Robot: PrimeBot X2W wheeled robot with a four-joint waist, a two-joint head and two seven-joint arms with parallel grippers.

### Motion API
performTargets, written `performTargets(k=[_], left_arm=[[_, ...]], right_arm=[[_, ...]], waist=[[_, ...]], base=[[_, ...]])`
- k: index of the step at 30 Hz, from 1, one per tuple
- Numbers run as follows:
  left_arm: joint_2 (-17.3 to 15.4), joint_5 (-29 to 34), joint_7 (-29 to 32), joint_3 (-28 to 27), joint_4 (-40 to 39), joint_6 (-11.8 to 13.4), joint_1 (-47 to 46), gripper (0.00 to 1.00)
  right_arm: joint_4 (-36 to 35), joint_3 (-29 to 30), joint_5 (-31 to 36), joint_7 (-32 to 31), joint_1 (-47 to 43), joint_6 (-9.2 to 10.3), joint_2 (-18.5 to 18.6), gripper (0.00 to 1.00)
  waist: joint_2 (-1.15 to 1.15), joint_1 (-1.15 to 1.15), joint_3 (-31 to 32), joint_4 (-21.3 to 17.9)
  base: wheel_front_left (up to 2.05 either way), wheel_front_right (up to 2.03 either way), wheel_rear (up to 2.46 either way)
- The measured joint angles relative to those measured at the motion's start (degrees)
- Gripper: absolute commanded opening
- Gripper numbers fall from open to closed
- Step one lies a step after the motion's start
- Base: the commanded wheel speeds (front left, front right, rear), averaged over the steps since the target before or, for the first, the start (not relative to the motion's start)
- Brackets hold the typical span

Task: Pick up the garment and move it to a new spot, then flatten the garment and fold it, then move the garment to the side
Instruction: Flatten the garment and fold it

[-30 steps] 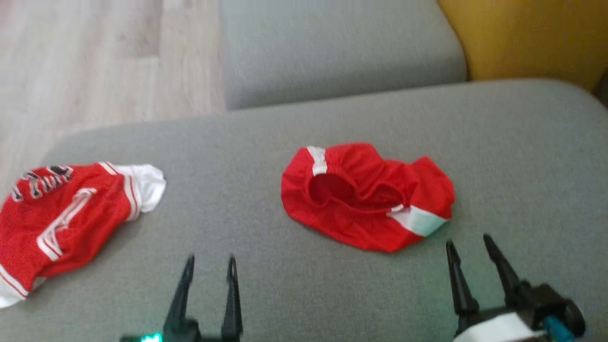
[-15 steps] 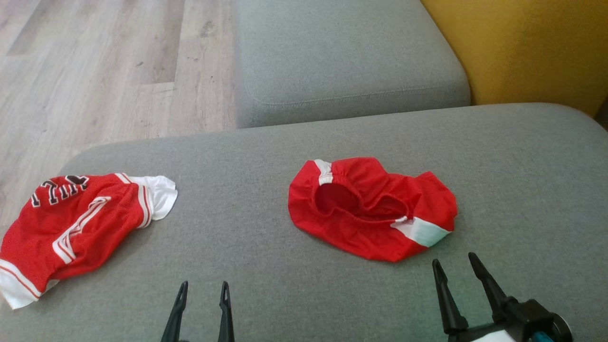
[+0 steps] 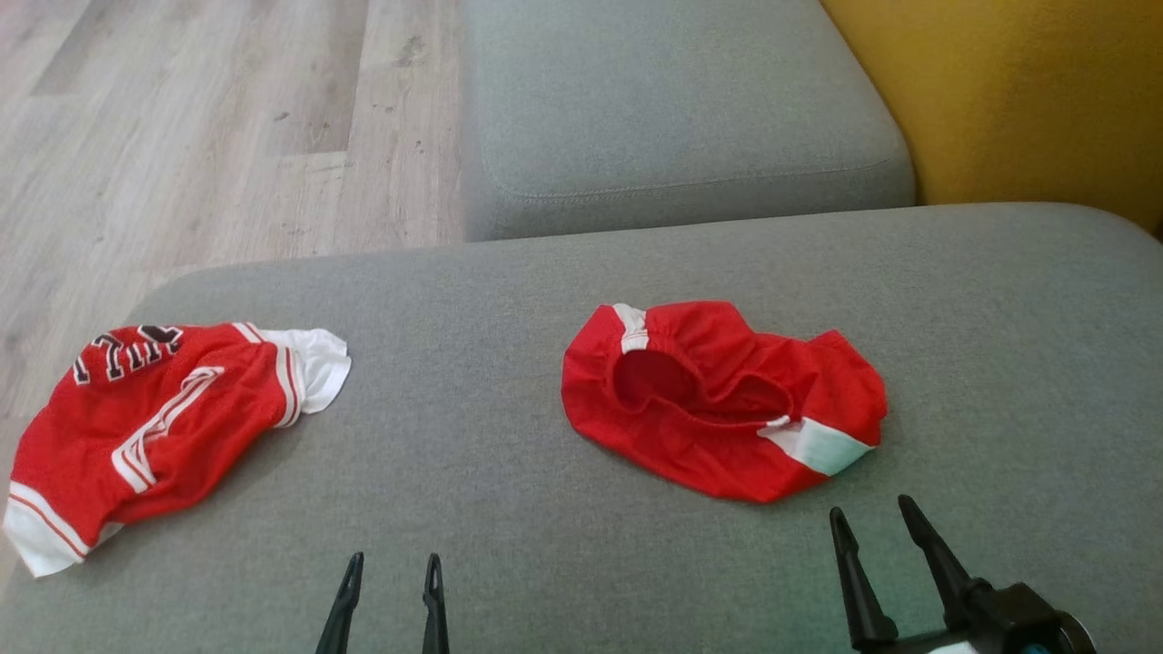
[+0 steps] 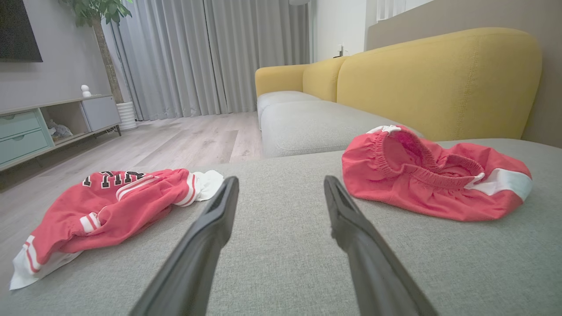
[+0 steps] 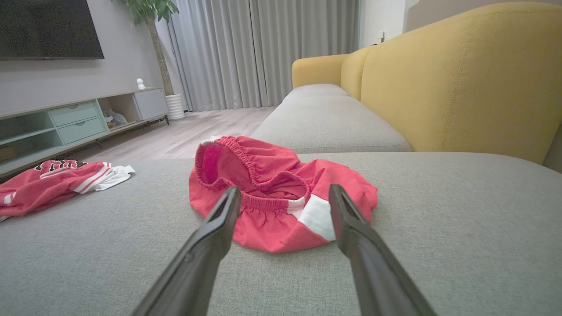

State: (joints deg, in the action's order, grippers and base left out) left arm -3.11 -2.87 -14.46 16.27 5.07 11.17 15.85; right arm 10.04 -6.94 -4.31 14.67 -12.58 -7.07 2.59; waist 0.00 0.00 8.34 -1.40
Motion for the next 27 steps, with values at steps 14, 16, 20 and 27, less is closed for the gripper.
performTargets(k=[14,16,20,27], left_arm=[[0.0,-1.0,0.0,5.8,8.0,-4.7,-4.9,1.0],[0.0,-1.1,0.0,8.3,11.3,-6.3,-9.7,1.0],[0.1,-0.7,0.0,17.2,19.0,-10.7,-24.5,1.0],[0.2,-2.9,0.0,27.5,28.8,-10.5,-43.1,1.0]], right_arm=[[0.0,-0.2,0.3,0.0,0.6,0.0,0.0,1.0],[0.0,-0.6,0.4,0.0,1.6,0.0,0.0,1.0],[-0.6,-0.7,0.4,0.0,5.0,0.0,0.0,1.0],[-0.4,-1.1,0.1,0.0,10.3,0.0,0.0,1.0]], waist=[[0.0,0.0,-4.5,-1.4],[0.0,0.0,-5.9,-2.2],[0.0,0.01,-10.0,-4.8],[0.0,0.01,-16.3,-9.8]], base=[[0.0,0.0,0.0],[0.0,0.0,0.0],[0.0,0.0,0.0],[0.0,0.0,0.0]])
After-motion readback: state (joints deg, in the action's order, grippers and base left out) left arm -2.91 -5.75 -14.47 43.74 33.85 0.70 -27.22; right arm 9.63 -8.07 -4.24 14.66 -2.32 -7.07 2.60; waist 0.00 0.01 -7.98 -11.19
